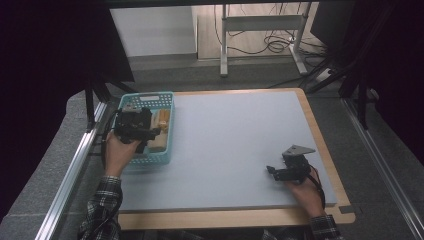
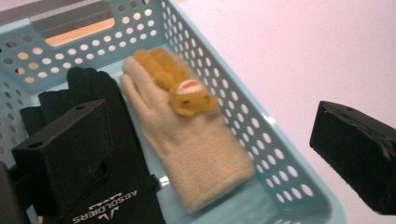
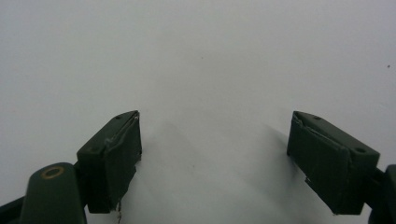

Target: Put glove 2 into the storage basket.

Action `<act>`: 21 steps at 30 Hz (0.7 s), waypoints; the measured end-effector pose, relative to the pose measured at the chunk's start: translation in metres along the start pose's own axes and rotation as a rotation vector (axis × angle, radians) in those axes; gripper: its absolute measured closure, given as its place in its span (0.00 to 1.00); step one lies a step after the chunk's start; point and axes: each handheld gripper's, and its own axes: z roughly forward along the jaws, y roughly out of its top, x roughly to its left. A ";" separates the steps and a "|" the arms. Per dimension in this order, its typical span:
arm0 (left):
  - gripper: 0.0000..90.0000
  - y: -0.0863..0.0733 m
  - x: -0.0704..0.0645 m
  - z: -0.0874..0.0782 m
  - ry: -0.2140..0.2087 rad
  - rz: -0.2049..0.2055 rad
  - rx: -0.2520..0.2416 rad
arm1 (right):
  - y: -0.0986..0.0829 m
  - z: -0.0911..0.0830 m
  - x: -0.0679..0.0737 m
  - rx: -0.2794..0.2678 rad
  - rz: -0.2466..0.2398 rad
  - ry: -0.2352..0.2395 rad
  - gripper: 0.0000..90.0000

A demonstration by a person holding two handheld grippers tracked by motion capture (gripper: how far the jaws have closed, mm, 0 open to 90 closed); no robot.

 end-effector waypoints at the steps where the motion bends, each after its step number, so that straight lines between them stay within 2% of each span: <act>1: 0.00 -0.001 -0.003 -0.001 -0.009 0.000 -0.006 | 0.000 0.000 0.000 0.000 0.000 0.000 0.19; 16: 0.00 -0.006 -0.023 -0.005 -0.077 0.008 -0.051 | 0.000 0.000 0.000 0.000 0.000 -0.001 0.19; 21: 0.00 -0.006 -0.033 -0.005 -0.090 0.033 -0.051 | 0.000 0.000 0.000 0.000 0.000 -0.001 0.19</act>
